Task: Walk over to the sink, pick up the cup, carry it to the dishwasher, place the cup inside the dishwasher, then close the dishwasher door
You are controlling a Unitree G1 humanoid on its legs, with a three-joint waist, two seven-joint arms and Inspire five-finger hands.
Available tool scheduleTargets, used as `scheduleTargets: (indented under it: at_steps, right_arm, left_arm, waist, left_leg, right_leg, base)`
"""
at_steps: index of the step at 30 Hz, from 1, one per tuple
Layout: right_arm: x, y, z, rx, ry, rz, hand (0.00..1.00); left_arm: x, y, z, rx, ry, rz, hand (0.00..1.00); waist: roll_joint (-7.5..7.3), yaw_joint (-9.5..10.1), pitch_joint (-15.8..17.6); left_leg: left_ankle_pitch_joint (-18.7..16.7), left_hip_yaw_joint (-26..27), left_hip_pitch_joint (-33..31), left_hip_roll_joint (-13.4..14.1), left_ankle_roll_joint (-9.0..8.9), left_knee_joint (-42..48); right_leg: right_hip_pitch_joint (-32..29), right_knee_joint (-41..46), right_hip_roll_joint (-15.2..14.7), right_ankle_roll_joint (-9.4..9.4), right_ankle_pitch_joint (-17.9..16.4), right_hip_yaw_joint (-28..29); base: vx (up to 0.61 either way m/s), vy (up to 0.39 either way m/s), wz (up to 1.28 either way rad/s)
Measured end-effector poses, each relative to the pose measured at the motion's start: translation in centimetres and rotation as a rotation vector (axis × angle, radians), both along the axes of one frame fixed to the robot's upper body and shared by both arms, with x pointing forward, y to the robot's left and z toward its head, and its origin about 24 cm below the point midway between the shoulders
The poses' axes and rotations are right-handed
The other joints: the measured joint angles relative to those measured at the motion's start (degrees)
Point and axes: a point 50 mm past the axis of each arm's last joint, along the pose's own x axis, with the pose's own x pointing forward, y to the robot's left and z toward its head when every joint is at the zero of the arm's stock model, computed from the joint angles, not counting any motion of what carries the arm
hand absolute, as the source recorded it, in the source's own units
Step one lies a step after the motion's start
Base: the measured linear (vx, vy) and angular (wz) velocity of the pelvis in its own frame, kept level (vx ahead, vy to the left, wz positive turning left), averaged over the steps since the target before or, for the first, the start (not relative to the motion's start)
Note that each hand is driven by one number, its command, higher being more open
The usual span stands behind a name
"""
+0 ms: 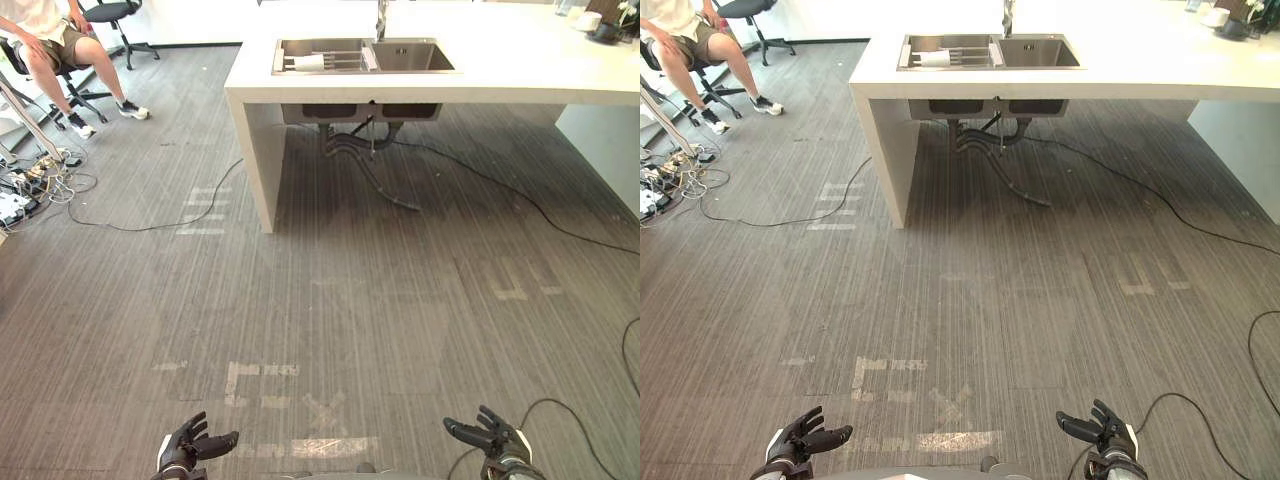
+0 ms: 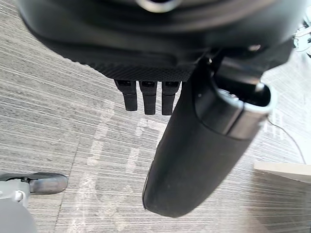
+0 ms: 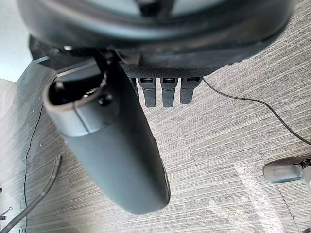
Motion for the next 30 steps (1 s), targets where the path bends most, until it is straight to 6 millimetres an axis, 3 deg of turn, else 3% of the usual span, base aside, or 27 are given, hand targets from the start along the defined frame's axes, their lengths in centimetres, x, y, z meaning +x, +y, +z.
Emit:
scheduleTargets:
  at_steps: [3,4,5,7,9,11,13,14,15,16,18,19,21,22,24,25,27,28,29,30]
  right_arm:
    - [1.2,-0.1,0.4,-0.004,-0.036,-0.015,0.9]
    - [1.4,-0.1,0.5,-0.006,-0.041,-0.021,0.9]
    - [1.4,-0.1,0.5,-0.009,-0.042,-0.024,0.9]
    - [1.3,0.3,0.2,0.001,-0.034,-0.029,0.9]
    - [1.4,0.8,0.1,0.012,-0.028,-0.019,0.9]
    - [1.6,0.9,0.1,0.012,-0.03,-0.007,0.9]
    - [1.6,0.7,0.2,0.006,-0.03,-0.009,0.9]
    - [1.6,0.6,0.2,0.004,-0.031,-0.009,0.9]
    - [1.5,0.5,0.3,-0.001,-0.031,-0.009,0.9]
    - [1.3,0.3,0.3,-0.006,-0.024,-0.013,0.9]
    - [1.4,0.3,0.4,-0.012,-0.034,-0.012,0.9]
    - [1.3,0.3,0.5,-0.017,-0.042,-0.004,0.9]
    - [1.6,1.1,0.6,-0.008,-0.067,0.02,0.9]
    - [2.4,1.8,0.9,0.001,-0.106,0.034,0.9]
    - [3.4,2.2,1.5,0.001,-0.161,0.048,0.9]
    - [4.2,2.4,2.0,-0.002,-0.199,0.055,0.9]
    - [4.4,2.8,2.0,0.006,-0.208,0.053,0.9]
    - [4.4,2.9,2.0,0.008,-0.209,0.053,0.9]
    - [4.3,2.7,1.9,0.004,-0.201,0.048,0.9]
    - [4.2,2.6,1.9,0.003,-0.195,0.044,0.9]
  left_arm:
    - [0.7,-0.7,0.1,-0.014,-0.035,0.008,0.9]
    - [1.0,-0.8,0.2,-0.02,-0.047,0.006,0.9]
    - [1.3,-1.1,0.3,-0.025,-0.057,-0.004,0.9]
    - [1.7,-1.2,0.4,-0.021,-0.068,-0.021,0.9]
    - [1.8,-1.2,0.5,-0.016,-0.071,-0.016,0.9]
    - [2.2,-1.2,0.6,-0.013,-0.082,-0.01,0.9]
    - [3.6,-1.3,0.9,-0.007,-0.11,-0.017,0.9]
    - [3.9,-1.3,1.0,-0.005,-0.118,-0.021,0.9]
    - [4.6,-1.2,1.3,0.001,-0.135,-0.024,0.9]
    - [4.6,-1.2,1.3,0.001,-0.134,-0.021,0.9]
    - [5.1,-2.0,1.3,-0.018,-0.151,-0.021,0.9]
    - [5.1,-2.5,1.2,-0.035,-0.159,-0.013,0.9]
    - [5.3,-2.9,1.5,-0.041,-0.193,-0.014,0.9]
    - [5.7,-2.9,1.8,-0.038,-0.214,-0.022,0.9]
    - [6.3,-3.2,2.3,-0.043,-0.248,-0.028,0.9]
    - [6.9,-3.7,2.7,-0.057,-0.288,-0.014,0.9]
    - [7.4,-4.1,3.2,-0.06,-0.322,-0.026,0.9]
    - [7.8,-4.6,3.7,-0.06,-0.348,-0.053,0.9]
    - [8.3,-5.1,4.3,-0.065,-0.382,-0.08,0.9]
    - [8.6,-5.3,4.6,-0.071,-0.404,-0.085,0.9]
  waist:
    - [0.2,0.3,1.8]
    - [-0.03,0.93,2.5]
    - [-0.1,1.3,3.1]
    - [-0.01,0.85,4.2]
    - [-0.05,-0.08,4.7]
    - [0.3,-0.33,5.4]
    - [1.65,-1.56,6.3]
    - [1.82,-1.92,6.3]
    - [0.86,-1.88,6.0]
    - [0.35,-1.86,5.7]
    - [1.11,-1.73,5.9]
    - [1.72,-1.85,6.3]
    - [1.46,-1.04,6.5]
    - [0.39,0.08,7.1]
    - [-0.34,1.47,7.2]
    - [-0.17,2.37,7.1]
    - [-0.29,3.21,7.2]
    - [-0.61,3.84,7.4]
    - [-0.9,4.4,7.6]
    - [-0.84,4.52,7.6]
  left_leg:
    - [-4.5,0.8,-1.9,-0.1,0.26,5.8]
    - [-6.7,1.3,-2.5,-0.5,0.67,8.6]
    - [-8.5,1.5,-2.2,-0.9,1.55,10.2]
    - [-9.6,0.6,-0.2,-1.1,3.07,10.6]
    - [-10.9,-0.3,1.4,-0.8,2.87,10.5]
    - [-12.0,-1.0,2.9,0.5,1.49,10.5]
    - [-12.8,-3.7,6.1,4.0,-0.51,7.7]
    - [-12.6,-4.3,6.9,4.8,-1.13,6.5]
    - [-13.0,-5.0,7.8,5.2,-2.59,6.3]
    - [-13.9,-5.7,8.5,5.8,-4.07,7.7]
    - [-12.6,-6.6,4.6,8.5,-5.72,22.4]
    - [-8.8,-6.7,-1.6,10.9,-6.1,40.1]
    - [-8.0,-4.9,-9.3,14.7,-6.06,59.3]
    - [-8.0,-2.0,-13.2,16.4,-5.83,64.8]
    - [-8.1,0.7,-18.6,17.4,-5.62,66.6]
    - [-8.2,2.7,-23.8,17.7,-5.47,65.0]
    - [-8.7,5.1,-26.9,17.1,-4.81,58.9]
    - [-8.7,6.3,-28.0,15.2,-4.81,49.6]
    - [-7.2,5.5,-28.4,11.6,-5.62,37.2]
    - [-5.2,4.4,-28.3,9.8,-5.8,30.1]
  right_leg:
    - [-2.8,7.5,-0.4,0.91,-4.4,0.9]
    - [-4.9,13.7,-1.1,2.02,-7.7,1.3]
    - [-7.9,21.7,-1.8,4.33,-9.8,1.2]
    - [-13.4,33.9,-2.7,5.14,-11.1,-0.8]
    - [-16.5,33.7,-3.6,4.04,-12.2,-3.8]
    - [-19.4,28.5,-3.4,3.96,-11.9,-6.1]
    - [-21.9,21.1,-1.7,3.06,-5.5,-7.7]
    - [-22.3,19.1,-1.2,2.96,-4.1,-7.2]
    - [-23.5,17.2,-1.1,2.04,-0.1,-5.6]
    - [-23.1,18.5,-1.3,-0.92,3.5,-6.3]
    - [-19.4,20.6,0.8,-4.98,-1.6,-8.2]
    - [-14.0,18.0,2.4,-6.88,-3.1,-9.6]
    - [-5.7,13.4,5.1,-7.96,-3.8,-9.1]
    - [-1.4,11.0,5.7,-8.81,-4.3,-7.6]
    - [2.7,8.0,5.8,-10.11,-5.2,-5.9]
    - [6.0,4.9,5.9,-10.75,-5.6,-4.7]
    - [9.6,2.1,5.5,-11.39,-6.0,-3.6]
    - [12.0,0.8,4.7,-12.41,-6.9,-3.1]
    - [13.6,0.3,3.3,-11.75,-8.7,-2.4]
    - [14.2,0.2,2.8,-11.1,-9.5,-1.9]
  base:
    - [0.03,0.032,-0.13]
    - [0.03,0.04,-0.16]
    - [0.04,0.028,-0.13]
    - [0.18,0.004,0.16]
    - [0.31,-0.014,0.28]
    - [0.33,-0.041,0.18]
    - [0.48,-0.116,0.5]
    - [0.56,-0.184,0.58]
    - [0.46,-0.179,0.41]
    - [0.73,-0.311,0.34]
    - [0.69,-0.313,0.26]
    - [0.5,-0.227,0.3]
    - [0.59,-0.248,0.12]
    - [0.62,-0.25,-0.2]
    - [0.51,-0.157,-0.32]
    - [0.43,-0.056,-0.3]
    - [0.39,0.016,-0.23]
    - [0.55,0.145,-0.23]
    - [0.55,0.168,-0.22]
    - [0.58,0.208,-0.32]
